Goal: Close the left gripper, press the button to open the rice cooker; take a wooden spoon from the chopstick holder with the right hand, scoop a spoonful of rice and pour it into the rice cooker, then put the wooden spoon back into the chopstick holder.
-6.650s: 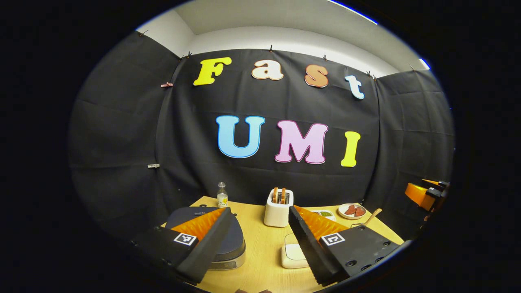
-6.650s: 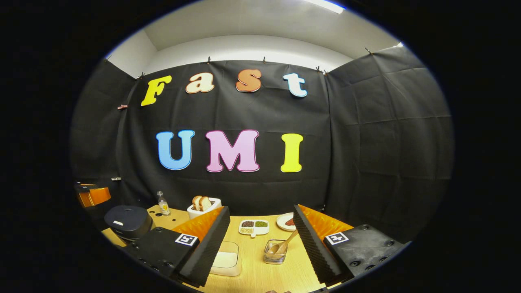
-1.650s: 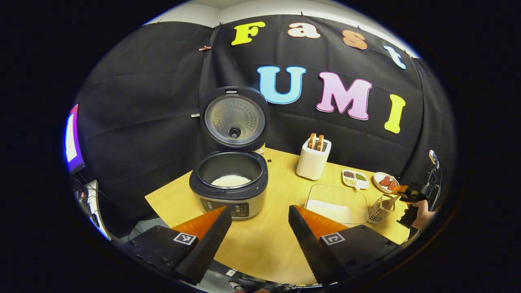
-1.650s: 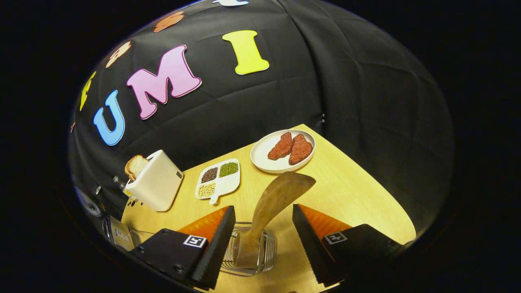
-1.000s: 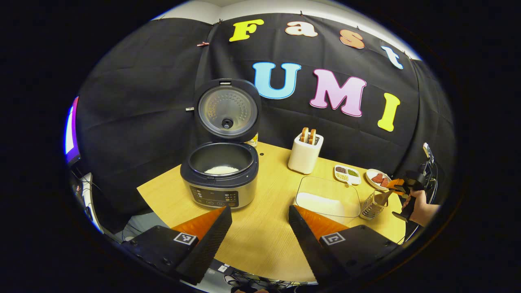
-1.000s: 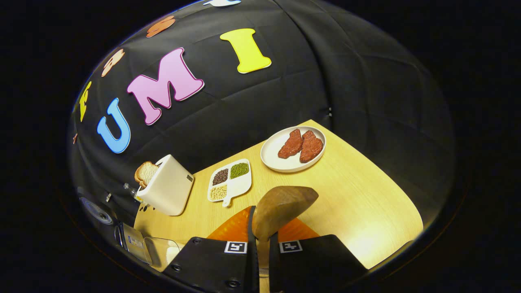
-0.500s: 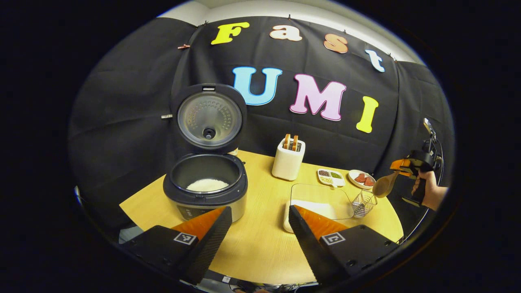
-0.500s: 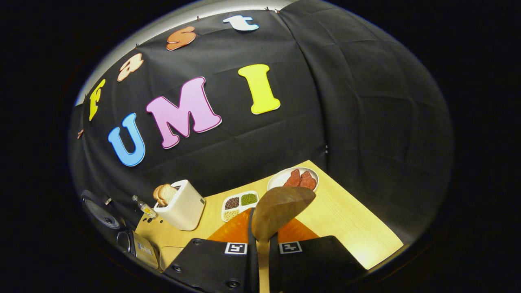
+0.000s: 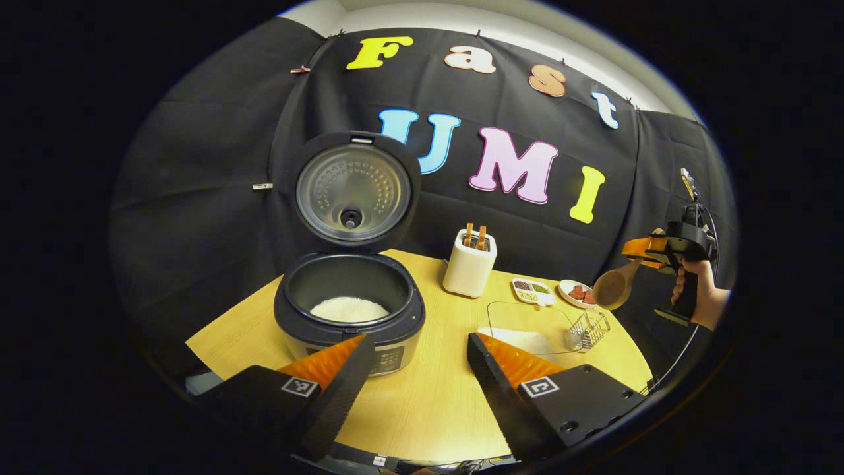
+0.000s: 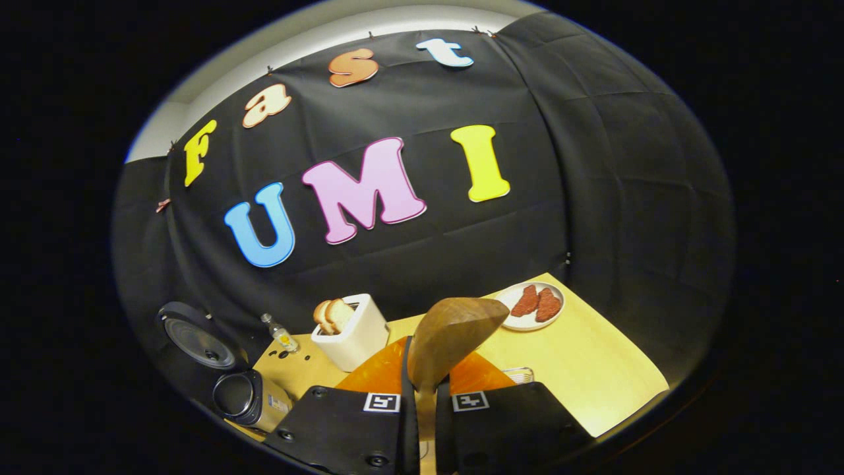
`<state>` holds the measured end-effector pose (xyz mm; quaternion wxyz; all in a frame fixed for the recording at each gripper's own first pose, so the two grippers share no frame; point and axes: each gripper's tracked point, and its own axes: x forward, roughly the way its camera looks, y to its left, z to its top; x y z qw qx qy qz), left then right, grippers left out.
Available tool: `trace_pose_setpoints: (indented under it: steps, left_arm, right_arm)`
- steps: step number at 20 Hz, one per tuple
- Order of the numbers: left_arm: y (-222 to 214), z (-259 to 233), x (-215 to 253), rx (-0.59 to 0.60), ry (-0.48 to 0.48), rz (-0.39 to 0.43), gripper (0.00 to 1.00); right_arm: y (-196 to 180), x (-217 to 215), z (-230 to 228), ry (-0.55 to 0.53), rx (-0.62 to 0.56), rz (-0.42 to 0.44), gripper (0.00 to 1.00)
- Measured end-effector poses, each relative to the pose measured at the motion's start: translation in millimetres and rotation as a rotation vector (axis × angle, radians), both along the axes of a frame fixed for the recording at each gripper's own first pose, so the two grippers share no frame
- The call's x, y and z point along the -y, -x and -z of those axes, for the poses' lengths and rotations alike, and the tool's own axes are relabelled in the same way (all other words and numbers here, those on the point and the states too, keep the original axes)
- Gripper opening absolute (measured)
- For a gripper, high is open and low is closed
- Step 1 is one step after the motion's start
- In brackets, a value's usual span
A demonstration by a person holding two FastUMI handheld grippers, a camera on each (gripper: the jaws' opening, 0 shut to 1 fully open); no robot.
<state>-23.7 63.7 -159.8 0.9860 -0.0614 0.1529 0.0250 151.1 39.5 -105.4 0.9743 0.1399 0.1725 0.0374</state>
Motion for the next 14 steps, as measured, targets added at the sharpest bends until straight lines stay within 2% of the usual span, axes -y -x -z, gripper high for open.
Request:
trace_pose_setpoints:
  steps: [7,10,14]
  left_arm:
    - [5.6,24.1,-22.9,-0.057,0.009,0.002,0.95]
    - [3.4,35.0,-31.8,-0.084,0.012,-0.006,0.95]
    - [2.3,45.7,-40.0,-0.1,0.006,-0.013,0.96]
  right_arm:
    - [10.8,-65.5,73.0,0.08,-0.086,-0.101,0.13]
    - [12.6,-74.8,110.5,0.127,-0.128,-0.117,0.14]
    - [13.0,-73.8,138.5,0.221,-0.122,-0.118,0.14]
